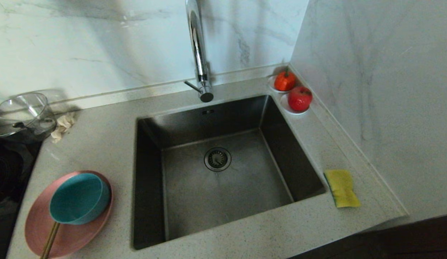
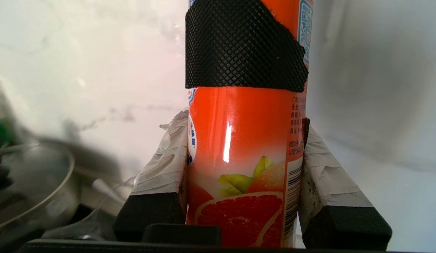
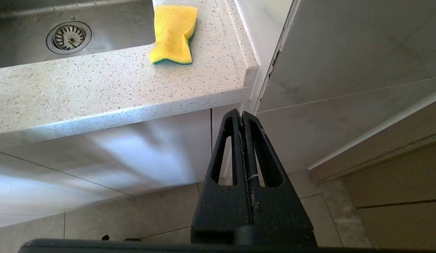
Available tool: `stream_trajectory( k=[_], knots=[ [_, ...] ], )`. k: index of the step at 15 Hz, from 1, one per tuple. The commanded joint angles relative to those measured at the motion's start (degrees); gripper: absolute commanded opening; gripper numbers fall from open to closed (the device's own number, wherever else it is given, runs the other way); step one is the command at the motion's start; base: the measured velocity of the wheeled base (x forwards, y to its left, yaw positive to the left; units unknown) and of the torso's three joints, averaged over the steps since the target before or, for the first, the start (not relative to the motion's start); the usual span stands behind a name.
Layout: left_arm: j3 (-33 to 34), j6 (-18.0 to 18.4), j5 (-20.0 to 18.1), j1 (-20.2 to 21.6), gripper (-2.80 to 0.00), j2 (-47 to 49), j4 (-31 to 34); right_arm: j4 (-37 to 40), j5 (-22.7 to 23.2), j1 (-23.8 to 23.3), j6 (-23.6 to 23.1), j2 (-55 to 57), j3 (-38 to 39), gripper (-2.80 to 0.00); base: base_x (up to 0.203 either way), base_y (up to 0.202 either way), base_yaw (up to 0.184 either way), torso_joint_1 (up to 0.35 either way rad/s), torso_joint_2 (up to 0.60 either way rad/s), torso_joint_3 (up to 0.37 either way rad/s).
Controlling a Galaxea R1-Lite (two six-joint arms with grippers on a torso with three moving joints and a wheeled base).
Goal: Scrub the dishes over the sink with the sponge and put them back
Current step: Place the dish soap on the table
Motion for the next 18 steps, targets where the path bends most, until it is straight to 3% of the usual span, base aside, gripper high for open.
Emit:
stream_trajectory(
  k=[1, 5, 9, 14, 18],
  knots=[
    [2.9, 0.0, 1.4, 1.9, -2.8, 3.8, -4.0, 0.0, 0.0, 0.0, 0.0, 0.0, 0.0, -2.8, 0.0, 0.0, 0.0, 0.0, 0.0, 0.0],
    [3.0, -0.1, 5.5, 5.2, -2.8, 10.5, -8.1, 0.0, 0.0, 0.0, 0.0, 0.0, 0.0, -2.8, 0.0, 0.0, 0.0, 0.0, 0.0, 0.0],
    [2.7, -0.5, 5.8, 8.2, -2.8, 16.6, -10.5, 0.0, 0.0, 0.0, 0.0, 0.0, 0.0, -2.8, 0.0, 0.0, 0.0, 0.0, 0.0, 0.0],
    [2.4, 0.0, 5.9, 8.7, -2.8, 25.1, -19.2, 0.0, 0.0, 0.0, 0.0, 0.0, 0.0, -2.8, 0.0, 0.0, 0.0, 0.0, 0.0, 0.0],
    [1.1, -0.2, 5.7, 8.6, -2.8, 29.8, -20.8, 0.0, 0.0, 0.0, 0.0, 0.0, 0.0, -2.8, 0.0, 0.0, 0.0, 0.0, 0.0, 0.0]
  ],
)
